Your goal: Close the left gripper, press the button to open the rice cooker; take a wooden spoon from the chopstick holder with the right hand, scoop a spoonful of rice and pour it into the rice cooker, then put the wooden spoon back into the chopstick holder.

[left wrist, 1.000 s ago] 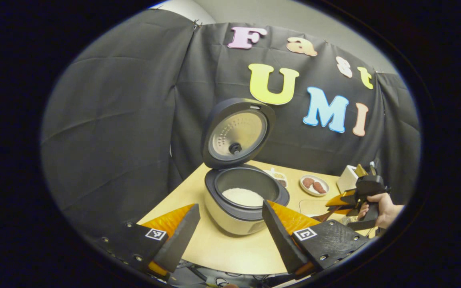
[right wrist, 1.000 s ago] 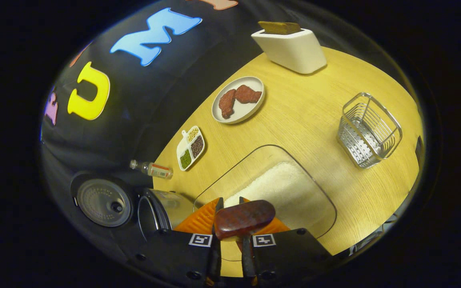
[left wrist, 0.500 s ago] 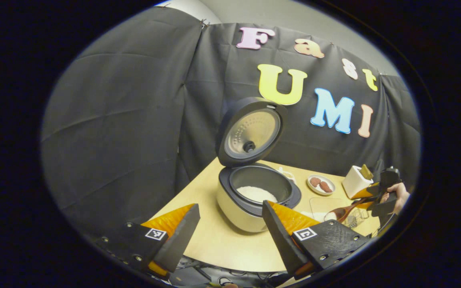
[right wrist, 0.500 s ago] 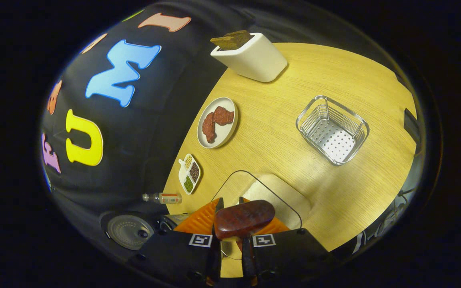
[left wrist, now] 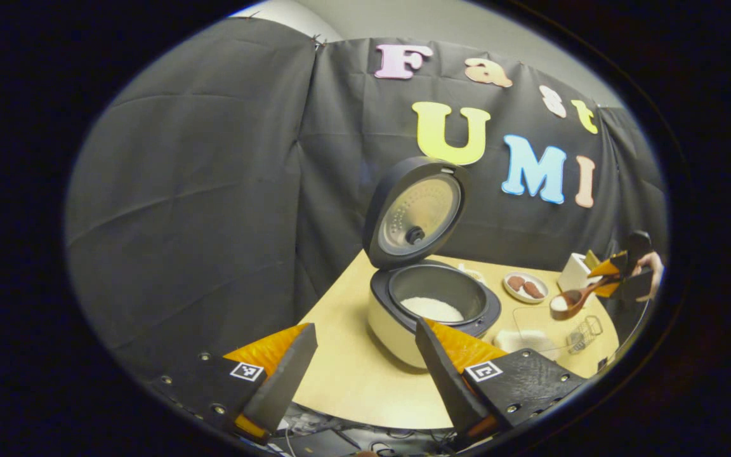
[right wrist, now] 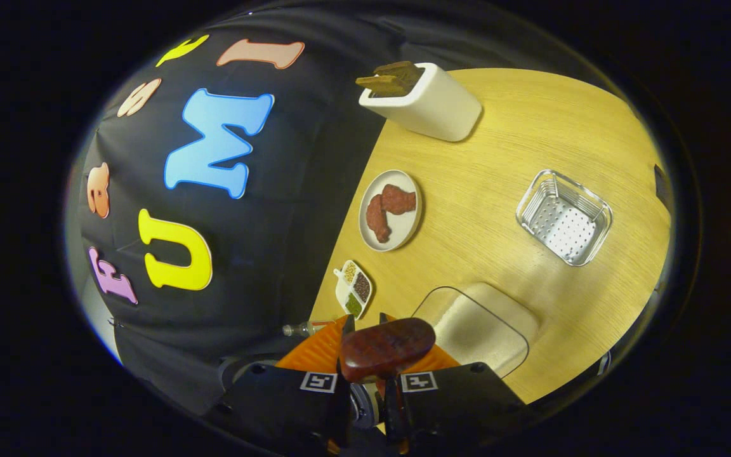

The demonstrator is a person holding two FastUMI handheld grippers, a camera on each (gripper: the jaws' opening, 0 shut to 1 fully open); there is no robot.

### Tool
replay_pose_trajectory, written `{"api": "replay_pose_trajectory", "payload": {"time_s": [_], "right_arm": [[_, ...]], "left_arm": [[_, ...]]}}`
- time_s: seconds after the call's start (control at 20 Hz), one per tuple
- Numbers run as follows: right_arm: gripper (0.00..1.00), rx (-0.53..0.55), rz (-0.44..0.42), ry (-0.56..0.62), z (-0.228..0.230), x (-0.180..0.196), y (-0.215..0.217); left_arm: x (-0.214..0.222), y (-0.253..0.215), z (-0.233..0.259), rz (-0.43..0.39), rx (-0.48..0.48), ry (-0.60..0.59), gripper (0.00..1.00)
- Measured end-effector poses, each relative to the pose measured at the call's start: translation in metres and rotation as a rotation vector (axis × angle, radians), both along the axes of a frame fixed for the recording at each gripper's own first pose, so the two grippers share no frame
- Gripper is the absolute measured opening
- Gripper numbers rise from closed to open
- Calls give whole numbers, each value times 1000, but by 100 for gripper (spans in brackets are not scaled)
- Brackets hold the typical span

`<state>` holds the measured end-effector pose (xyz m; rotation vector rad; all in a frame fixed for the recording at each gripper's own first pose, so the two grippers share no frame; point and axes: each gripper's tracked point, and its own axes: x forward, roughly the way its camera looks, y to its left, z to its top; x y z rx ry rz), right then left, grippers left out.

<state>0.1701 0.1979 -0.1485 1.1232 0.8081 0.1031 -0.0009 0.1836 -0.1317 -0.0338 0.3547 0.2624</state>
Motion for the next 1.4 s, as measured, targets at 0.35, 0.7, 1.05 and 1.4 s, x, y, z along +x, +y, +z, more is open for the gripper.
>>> {"api": "replay_pose_trajectory", "payload": {"time_s": [0.35, 0.7, 1.05, 1.4], "right_arm": [[22, 51, 153, -73, 49, 17, 74], [22, 57, 312, -98, 69, 25, 161], [22, -140, 509, -195, 56, 23, 235], [22, -476, 733, -360, 23, 16, 284]], "left_arm": [[-3, -3, -9, 12, -25, 6, 99], [-22, 9, -19, 50, -19, 26, 99], [-29, 27, -26, 121, -42, 33, 99], [-26, 33, -28, 143, -34, 44, 99]]}}
